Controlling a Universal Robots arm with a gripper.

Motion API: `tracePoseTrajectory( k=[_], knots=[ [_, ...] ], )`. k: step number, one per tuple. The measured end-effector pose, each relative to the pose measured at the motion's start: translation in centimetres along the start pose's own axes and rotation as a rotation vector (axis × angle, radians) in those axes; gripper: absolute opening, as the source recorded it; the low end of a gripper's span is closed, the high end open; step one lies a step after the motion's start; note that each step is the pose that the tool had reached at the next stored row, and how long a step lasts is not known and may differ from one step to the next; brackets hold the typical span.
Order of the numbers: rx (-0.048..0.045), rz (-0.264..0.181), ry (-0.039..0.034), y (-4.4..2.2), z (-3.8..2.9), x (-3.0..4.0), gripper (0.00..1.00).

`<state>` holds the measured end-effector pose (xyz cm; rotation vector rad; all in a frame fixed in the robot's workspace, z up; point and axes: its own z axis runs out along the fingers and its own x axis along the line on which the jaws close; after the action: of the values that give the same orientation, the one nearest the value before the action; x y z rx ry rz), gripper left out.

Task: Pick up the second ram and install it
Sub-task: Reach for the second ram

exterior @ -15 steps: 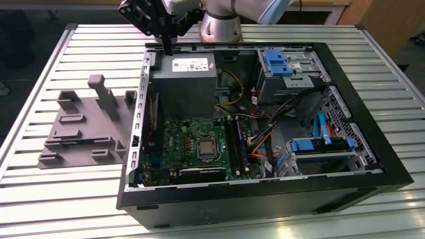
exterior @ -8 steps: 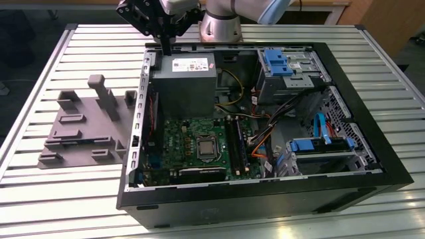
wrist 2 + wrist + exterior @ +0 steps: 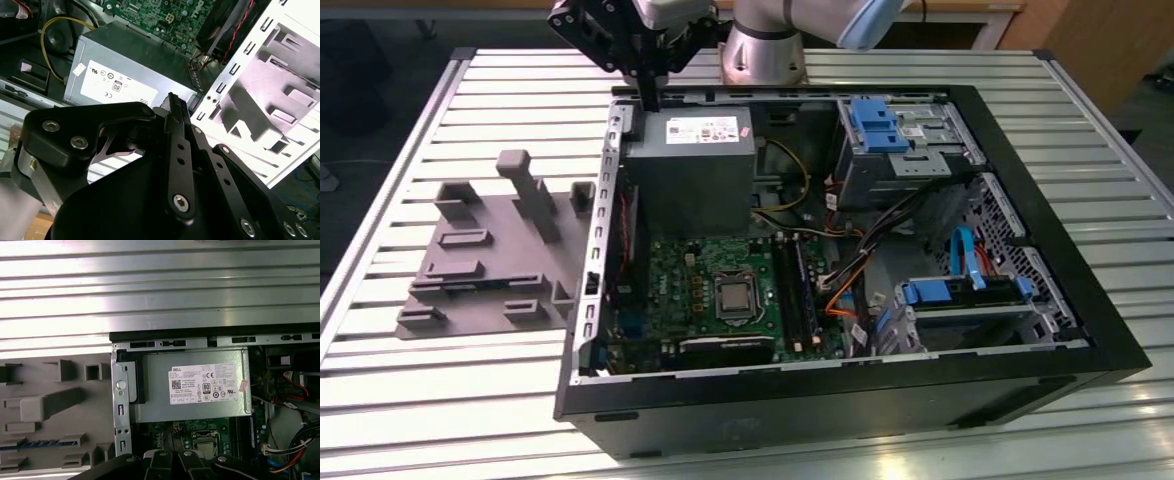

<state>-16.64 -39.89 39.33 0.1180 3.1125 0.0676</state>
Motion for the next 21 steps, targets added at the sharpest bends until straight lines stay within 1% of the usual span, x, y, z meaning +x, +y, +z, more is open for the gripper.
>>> tracePoseTrajectory(
  k=[10,21],
  knots=[
    [0.0,0.0,0.0,-0.04,-0.02,0.55,0.11],
    [0.0,0.0,0.0,-0.08,-0.03,1.0,0.11]
  ],
)
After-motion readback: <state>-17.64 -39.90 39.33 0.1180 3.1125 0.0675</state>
